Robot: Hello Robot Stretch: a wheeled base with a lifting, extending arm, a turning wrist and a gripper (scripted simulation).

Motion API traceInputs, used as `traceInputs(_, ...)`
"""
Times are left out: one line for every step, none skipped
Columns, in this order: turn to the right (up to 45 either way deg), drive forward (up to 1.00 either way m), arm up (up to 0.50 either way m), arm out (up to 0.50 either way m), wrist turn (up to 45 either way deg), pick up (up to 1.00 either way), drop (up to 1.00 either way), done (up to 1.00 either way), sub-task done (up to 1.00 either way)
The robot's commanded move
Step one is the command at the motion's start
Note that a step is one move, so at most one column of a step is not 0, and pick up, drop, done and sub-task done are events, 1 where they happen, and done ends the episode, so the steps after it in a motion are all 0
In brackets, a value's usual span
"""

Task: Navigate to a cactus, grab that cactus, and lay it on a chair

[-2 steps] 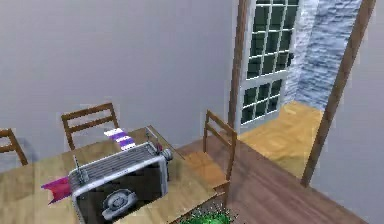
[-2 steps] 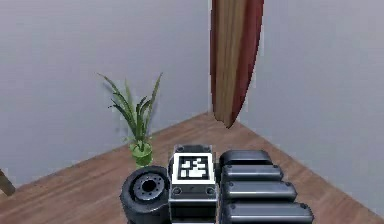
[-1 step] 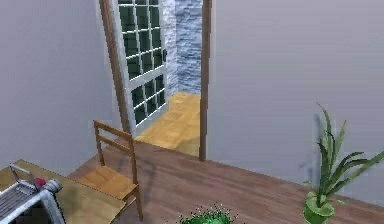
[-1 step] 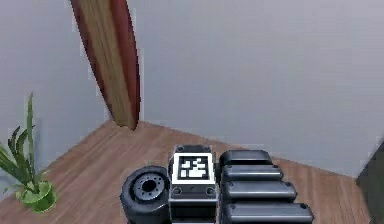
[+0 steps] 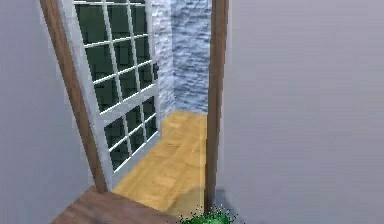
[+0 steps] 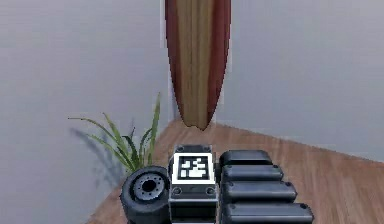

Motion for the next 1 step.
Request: traceInputs(-12.0, 0.00, 0.00, 0.00, 0.0, 0.00, 0.00, 0.00, 0.00)
